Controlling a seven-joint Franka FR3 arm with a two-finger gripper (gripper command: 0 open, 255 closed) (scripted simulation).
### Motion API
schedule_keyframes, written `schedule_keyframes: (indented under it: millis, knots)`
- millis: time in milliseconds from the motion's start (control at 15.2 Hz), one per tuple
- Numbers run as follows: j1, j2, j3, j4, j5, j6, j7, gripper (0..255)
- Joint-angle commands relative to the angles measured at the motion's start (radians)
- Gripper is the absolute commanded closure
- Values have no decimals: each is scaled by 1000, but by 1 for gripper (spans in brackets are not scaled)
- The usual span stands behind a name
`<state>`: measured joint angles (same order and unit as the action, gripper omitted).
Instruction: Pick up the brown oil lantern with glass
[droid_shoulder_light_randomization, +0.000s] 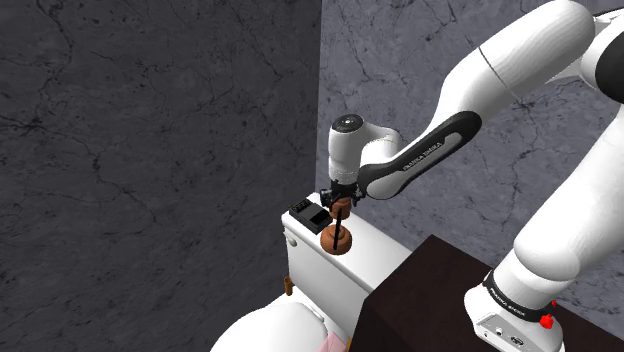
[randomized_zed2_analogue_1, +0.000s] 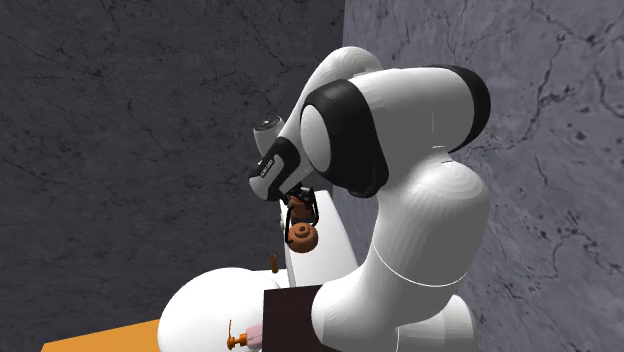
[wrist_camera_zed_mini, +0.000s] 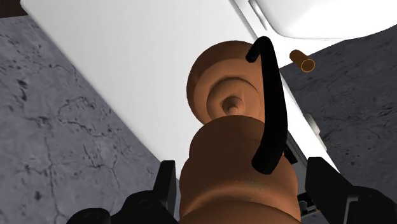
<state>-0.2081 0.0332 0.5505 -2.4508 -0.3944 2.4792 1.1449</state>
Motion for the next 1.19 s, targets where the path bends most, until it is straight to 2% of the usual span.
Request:
schedule_keyframes:
  millis: [0,660,1122]
  knots:
    - [0,2,0,0,0,-1,-1,255]
    - [10,-123,2,28,145,-115,-125,255]
    - [18,-176,-7,53,197,-181,-173,255]
